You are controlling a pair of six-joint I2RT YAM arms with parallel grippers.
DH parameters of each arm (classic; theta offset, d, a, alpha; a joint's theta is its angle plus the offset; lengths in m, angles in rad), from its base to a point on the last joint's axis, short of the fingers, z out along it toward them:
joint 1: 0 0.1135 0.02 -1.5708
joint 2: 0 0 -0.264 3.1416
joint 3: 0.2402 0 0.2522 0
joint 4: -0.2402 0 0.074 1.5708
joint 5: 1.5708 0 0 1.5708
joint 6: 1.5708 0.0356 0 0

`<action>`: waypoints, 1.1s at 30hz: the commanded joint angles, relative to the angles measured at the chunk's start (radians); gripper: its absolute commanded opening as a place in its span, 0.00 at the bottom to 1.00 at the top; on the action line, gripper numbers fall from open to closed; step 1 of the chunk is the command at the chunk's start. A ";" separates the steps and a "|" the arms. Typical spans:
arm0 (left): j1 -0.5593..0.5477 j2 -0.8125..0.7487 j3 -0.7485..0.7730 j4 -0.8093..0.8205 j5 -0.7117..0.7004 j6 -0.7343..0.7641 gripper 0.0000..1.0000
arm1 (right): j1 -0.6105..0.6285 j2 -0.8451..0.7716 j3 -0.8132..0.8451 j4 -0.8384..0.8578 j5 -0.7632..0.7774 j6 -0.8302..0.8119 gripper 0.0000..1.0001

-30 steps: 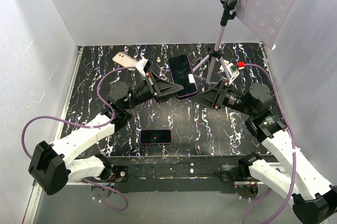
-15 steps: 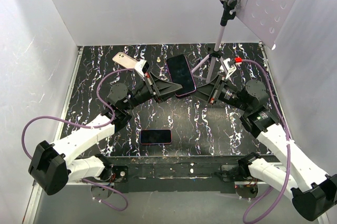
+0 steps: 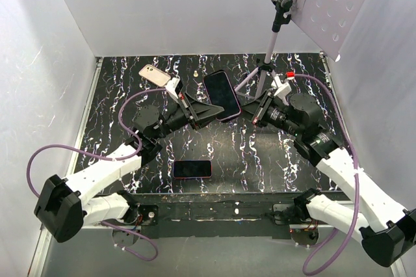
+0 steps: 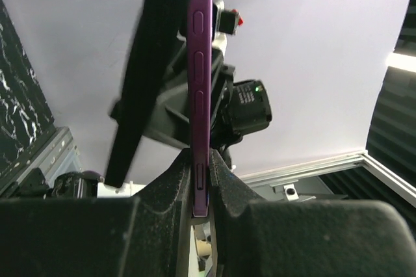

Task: Take the phone out of the phone case
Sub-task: Remove the phone case from the phone, then place the phone at the center of the board.

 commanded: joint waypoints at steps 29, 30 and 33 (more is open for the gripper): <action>-0.280 0.083 0.053 -1.329 -1.172 -0.551 0.00 | 0.014 -0.332 0.131 -0.758 0.519 -0.210 0.01; -0.286 0.109 0.064 -1.346 -1.160 -0.591 0.00 | 0.014 -0.343 0.135 -0.769 0.519 -0.210 0.01; -0.309 0.172 0.080 -1.352 -1.150 -0.682 0.00 | 0.014 -0.381 0.143 -0.810 0.523 -0.204 0.01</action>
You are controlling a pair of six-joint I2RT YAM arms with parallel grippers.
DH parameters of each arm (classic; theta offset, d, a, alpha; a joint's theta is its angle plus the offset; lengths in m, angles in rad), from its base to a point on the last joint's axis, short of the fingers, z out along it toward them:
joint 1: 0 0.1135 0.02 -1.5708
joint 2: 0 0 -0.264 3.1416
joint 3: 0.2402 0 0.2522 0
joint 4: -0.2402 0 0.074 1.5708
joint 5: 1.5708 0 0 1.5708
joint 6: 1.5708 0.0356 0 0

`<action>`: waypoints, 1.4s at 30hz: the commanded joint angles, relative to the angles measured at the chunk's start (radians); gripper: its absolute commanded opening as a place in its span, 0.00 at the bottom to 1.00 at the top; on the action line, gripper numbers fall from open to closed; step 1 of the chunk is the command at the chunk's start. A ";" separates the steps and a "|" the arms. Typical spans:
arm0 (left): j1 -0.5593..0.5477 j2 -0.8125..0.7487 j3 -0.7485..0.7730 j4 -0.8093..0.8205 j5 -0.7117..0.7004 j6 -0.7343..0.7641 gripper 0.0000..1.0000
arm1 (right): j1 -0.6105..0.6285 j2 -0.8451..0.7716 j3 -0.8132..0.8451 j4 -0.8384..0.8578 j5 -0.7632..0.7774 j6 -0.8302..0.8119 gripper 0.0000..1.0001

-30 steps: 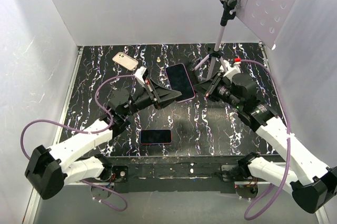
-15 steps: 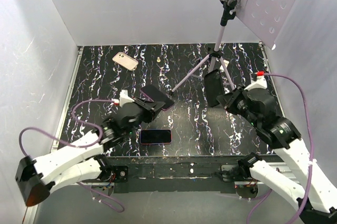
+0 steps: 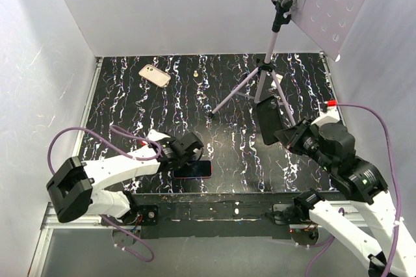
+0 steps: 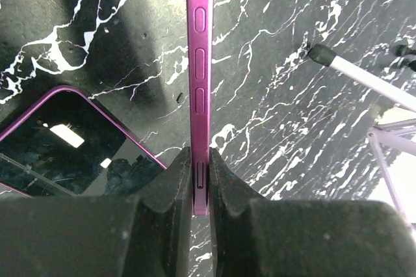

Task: Take the phone out of the phone case
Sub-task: Place the phone at the center of the board.

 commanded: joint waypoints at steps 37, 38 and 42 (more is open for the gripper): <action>-0.094 0.283 0.017 0.218 -0.127 -0.708 0.66 | 0.004 -0.111 0.025 -0.055 -0.023 0.009 0.01; -0.097 0.272 0.006 0.213 -0.119 -0.707 0.71 | 0.005 -0.112 0.025 -0.053 -0.019 0.009 0.01; -0.112 0.208 -0.031 0.173 -0.104 -0.662 0.83 | 0.005 -0.108 0.030 -0.049 -0.017 0.007 0.01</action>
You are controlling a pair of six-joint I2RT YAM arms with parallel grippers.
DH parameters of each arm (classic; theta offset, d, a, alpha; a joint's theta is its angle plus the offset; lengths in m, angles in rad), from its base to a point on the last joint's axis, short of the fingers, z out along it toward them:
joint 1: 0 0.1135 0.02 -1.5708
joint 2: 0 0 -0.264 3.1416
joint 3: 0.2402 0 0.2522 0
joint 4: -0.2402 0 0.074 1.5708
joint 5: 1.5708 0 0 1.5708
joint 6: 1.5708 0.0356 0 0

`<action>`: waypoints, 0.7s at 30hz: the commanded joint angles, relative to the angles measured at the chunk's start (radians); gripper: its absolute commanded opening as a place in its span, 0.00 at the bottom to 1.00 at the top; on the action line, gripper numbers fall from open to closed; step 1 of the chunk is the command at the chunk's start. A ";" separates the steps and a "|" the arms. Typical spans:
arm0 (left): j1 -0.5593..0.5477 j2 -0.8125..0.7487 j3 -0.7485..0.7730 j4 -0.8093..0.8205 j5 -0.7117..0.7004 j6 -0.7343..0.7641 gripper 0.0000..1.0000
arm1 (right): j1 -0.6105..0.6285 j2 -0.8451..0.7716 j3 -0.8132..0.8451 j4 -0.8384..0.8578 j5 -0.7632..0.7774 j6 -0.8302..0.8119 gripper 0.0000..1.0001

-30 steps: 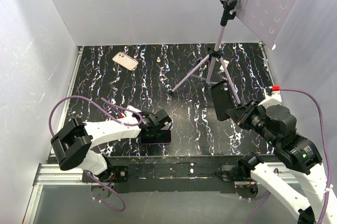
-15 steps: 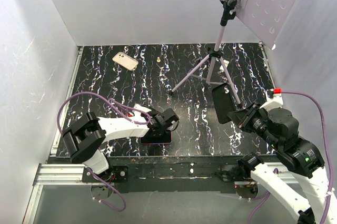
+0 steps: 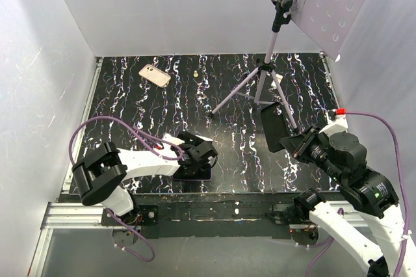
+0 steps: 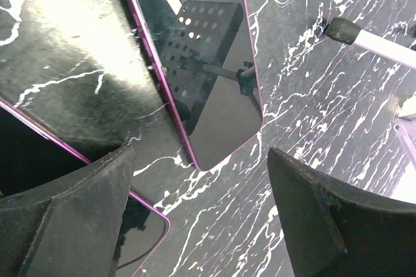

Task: Take the phone out of the phone case
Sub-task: Place the phone at the center of the board.

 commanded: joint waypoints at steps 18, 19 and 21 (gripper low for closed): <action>0.288 -0.554 -0.091 0.617 0.974 1.277 0.92 | 0.005 0.080 -0.131 0.303 -0.590 -0.233 0.01; 0.331 -0.563 -0.065 0.585 1.095 1.321 0.91 | 0.004 0.088 -0.137 0.312 -0.649 -0.247 0.01; 0.368 -0.565 -0.020 0.506 1.282 1.415 0.91 | 0.005 0.100 -0.151 0.320 -0.706 -0.261 0.01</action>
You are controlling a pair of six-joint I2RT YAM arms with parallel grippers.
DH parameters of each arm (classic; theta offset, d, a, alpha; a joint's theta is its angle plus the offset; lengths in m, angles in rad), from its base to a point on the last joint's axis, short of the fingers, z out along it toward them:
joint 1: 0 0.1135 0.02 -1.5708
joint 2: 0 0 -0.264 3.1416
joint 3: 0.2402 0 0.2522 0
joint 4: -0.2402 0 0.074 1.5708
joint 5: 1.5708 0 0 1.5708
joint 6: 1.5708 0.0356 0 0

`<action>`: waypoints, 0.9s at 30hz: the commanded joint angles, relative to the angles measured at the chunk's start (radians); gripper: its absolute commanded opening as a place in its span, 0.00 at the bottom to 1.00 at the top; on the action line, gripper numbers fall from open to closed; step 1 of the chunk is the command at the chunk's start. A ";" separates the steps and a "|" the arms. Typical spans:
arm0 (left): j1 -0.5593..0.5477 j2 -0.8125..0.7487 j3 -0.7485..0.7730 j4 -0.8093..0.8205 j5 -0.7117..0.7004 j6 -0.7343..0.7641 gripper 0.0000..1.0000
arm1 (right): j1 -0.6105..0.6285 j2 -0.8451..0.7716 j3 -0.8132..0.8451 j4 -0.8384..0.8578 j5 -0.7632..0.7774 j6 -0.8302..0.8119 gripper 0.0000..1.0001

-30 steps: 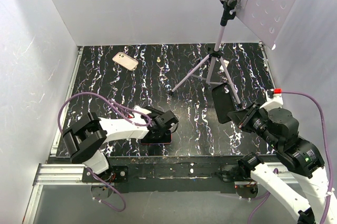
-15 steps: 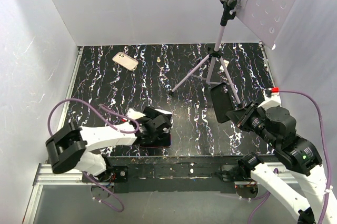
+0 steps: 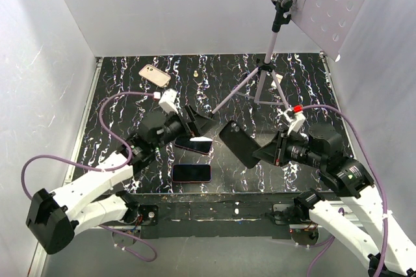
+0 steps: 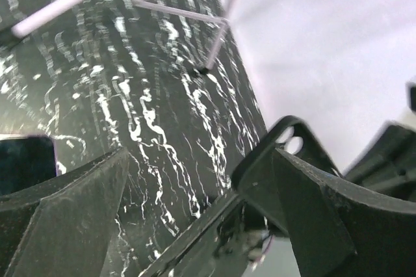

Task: Take the phone out of the phone case
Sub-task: Place the phone at the center of the board, then place the phone case at the center of the board.

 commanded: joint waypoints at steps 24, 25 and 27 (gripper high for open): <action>0.011 0.027 -0.269 0.738 0.431 -0.317 0.82 | 0.005 0.030 -0.193 0.524 -0.108 0.243 0.01; 0.008 0.028 -0.265 0.733 0.417 -0.315 0.81 | 0.005 0.036 -0.193 0.529 -0.117 0.246 0.01; 0.007 0.038 -0.249 0.715 0.391 -0.323 0.77 | 0.005 0.042 -0.199 0.550 -0.131 0.263 0.01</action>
